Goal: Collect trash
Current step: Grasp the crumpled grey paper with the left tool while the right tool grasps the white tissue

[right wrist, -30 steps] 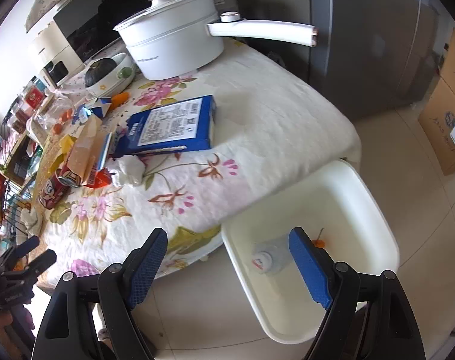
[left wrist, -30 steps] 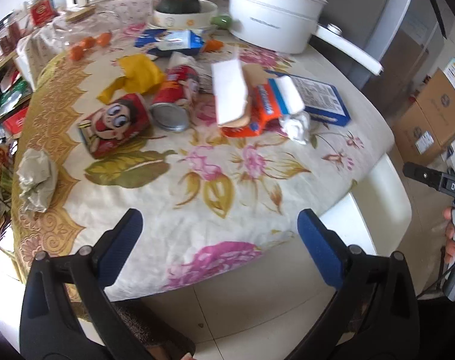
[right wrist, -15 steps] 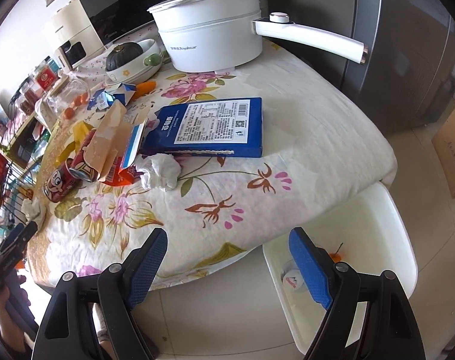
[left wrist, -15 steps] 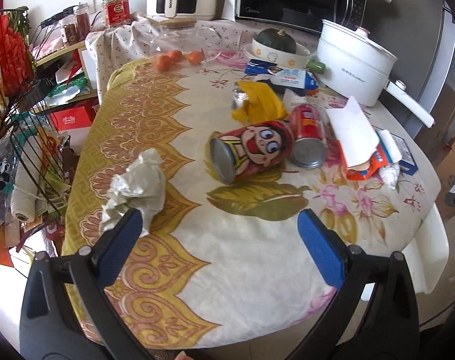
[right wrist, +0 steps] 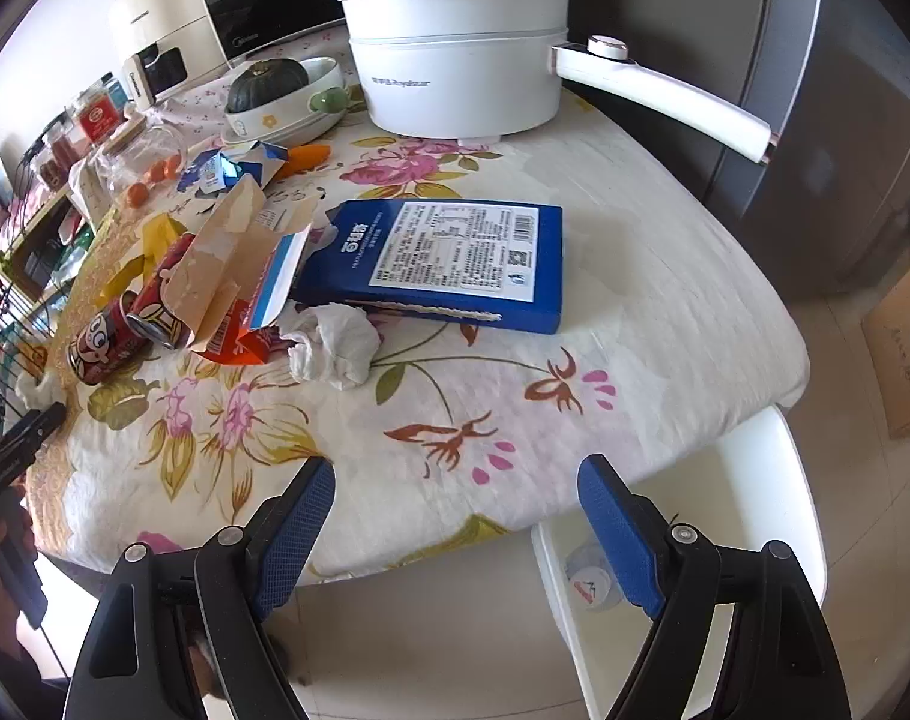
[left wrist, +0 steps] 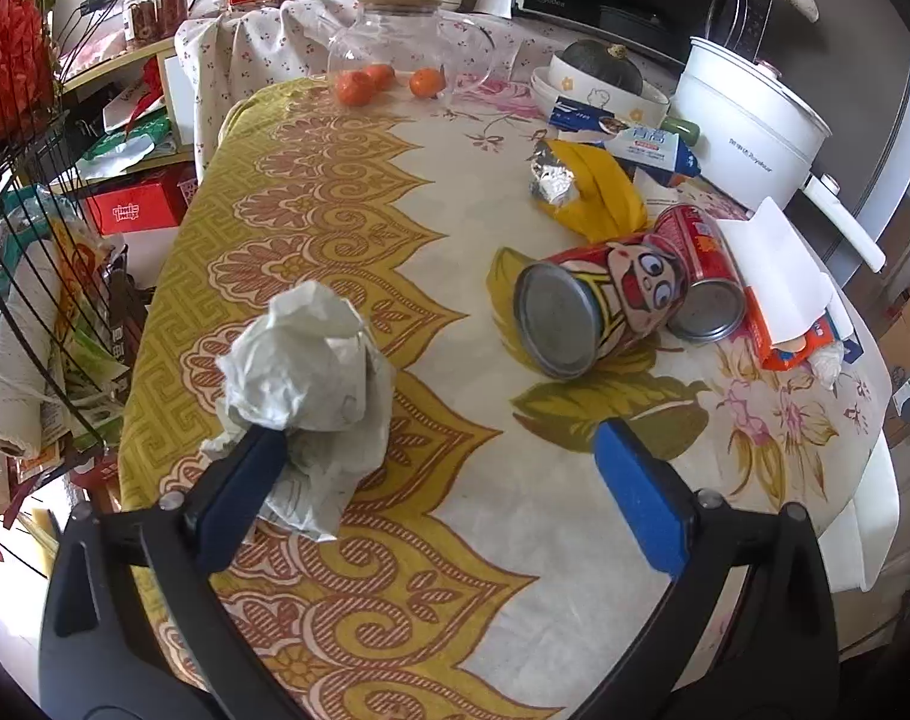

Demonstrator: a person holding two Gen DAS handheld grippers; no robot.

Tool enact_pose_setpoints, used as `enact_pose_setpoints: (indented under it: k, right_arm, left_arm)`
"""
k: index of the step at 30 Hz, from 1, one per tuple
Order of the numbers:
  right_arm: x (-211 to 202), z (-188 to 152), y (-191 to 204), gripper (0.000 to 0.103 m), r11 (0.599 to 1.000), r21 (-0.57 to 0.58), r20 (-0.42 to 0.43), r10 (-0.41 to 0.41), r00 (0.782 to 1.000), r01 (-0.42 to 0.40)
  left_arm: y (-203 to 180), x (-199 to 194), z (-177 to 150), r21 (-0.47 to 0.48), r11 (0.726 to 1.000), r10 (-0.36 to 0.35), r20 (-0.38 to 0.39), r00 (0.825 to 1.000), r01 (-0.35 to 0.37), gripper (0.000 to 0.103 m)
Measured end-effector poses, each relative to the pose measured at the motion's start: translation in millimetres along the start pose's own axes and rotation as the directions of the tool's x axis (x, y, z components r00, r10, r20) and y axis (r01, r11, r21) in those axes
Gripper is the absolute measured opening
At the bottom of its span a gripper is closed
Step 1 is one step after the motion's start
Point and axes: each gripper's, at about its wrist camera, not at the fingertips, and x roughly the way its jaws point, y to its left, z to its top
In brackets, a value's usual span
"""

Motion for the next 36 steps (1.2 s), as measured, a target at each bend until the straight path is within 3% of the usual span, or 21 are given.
enact_pose_setpoints:
  k: [3,7,14,26,31,33,35,36]
  right_arm:
    - [6,3,8,0.085,1.000,-0.005,0.000,0.009,1.000,-0.009]
    - [17,9,23,0.085,1.000,-0.015,0.010,0.017,1.000,-0.017]
    - [39,18,40,0.085,1.000,-0.012,0.034,0.017,0.999,-0.017]
    - [68,31,60,0.085,1.000,-0.011,0.086,0.006,0.996,-0.005]
    - [74,34,65,0.083,0.999,-0.035,0.128,-0.004,0.992,0.008]
    - [76,35,65,0.074,0.999,-0.045,0.138,0.003,0.990,0.003]
    - [78,35,65,0.049,0.998,-0.056,0.130,0.019,0.991,-0.012]
    - [79,35,65,0.042,0.998,-0.060,0.123,0.025,0.992,-0.018]
  left_arm:
    - [4,-1,-1,0.009,1.000,0.002,0.010,1.000,-0.002,0.095]
    - [11,-3,0,0.010,1.000,0.014,0.019,1.000,-0.015,0.081]
    - [29,-1,0,-0.034,0.999,0.017,0.025,1.000,-0.016,0.075]
    - [41,1,5,-0.033,0.997,0.064,0.035,0.997,-0.063,0.033]
    - [38,-2,5,-0.037,0.998,0.061,0.038,0.997,-0.060,0.030]
    - [34,-5,6,-0.040,0.999,0.035,0.040,0.999,-0.034,0.029]
    - [27,-8,8,-0.033,0.999,0.016,0.045,0.999,-0.015,0.029]
    - [22,-9,9,-0.026,1.000,0.003,0.046,0.999,-0.002,0.029]
